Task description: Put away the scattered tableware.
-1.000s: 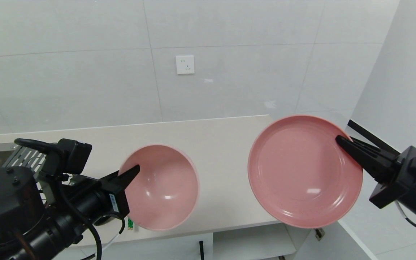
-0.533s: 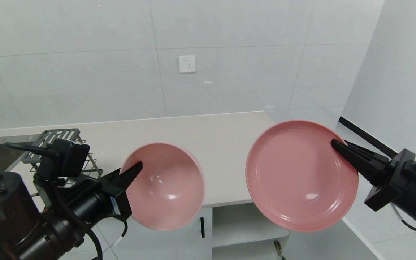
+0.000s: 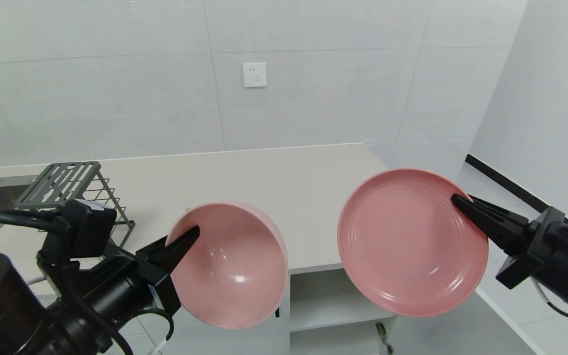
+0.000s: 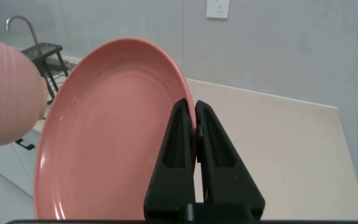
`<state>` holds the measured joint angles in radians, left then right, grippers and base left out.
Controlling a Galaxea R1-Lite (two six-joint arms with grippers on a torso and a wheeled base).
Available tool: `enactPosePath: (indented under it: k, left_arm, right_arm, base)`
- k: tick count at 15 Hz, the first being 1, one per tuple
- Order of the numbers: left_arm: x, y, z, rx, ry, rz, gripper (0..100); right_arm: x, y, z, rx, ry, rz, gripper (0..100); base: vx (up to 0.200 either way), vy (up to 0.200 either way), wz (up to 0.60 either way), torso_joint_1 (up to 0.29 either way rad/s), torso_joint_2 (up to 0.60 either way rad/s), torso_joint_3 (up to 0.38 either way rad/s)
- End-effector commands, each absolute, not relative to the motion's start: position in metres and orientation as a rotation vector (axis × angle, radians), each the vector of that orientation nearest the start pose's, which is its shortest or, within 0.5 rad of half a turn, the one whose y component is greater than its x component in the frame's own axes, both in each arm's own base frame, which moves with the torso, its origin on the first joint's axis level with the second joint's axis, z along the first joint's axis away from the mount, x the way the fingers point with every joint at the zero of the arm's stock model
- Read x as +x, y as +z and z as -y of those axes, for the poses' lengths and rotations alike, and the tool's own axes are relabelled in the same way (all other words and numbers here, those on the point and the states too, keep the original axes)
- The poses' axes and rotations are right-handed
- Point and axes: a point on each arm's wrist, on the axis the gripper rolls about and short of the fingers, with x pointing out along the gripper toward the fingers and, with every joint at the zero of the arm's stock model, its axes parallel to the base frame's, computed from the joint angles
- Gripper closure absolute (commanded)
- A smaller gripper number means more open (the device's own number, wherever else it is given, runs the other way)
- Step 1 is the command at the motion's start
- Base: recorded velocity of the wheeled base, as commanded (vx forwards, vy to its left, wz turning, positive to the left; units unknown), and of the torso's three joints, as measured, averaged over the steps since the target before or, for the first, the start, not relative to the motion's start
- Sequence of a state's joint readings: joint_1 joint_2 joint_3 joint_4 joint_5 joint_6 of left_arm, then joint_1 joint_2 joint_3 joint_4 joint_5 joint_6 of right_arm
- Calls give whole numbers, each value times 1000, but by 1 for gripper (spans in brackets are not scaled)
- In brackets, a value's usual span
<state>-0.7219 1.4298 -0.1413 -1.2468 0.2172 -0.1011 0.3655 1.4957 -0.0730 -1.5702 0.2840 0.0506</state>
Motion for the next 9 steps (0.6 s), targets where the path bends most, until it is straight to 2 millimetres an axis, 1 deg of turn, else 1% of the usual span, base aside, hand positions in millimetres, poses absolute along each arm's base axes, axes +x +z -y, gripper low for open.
enactPosePath:
  k: [1,4,6,9]
  left_arm:
    - [132,140,120,-63,-544,-92,100]
    - [132,139,121,-71,-545,-92,100]
    - [133,136,122,-71,-545,-89,100]
    - [138,123,127,-55,-544,-105,100]
  right_arm:
    - [163,148,-70,48,658,113,100]
    - [167,130,-70,-45,648,44,100]
    - [170,125,-71,-53,647,15,100]
    - [170,118,-68,-62,628,-24,100]
  base:
    - [0,0,0,-193,383,183]
    - [0,0,0,-209,413,207]
    - [0,0,0,-266,527,254]
    - [0,0,0,-277,562,273]
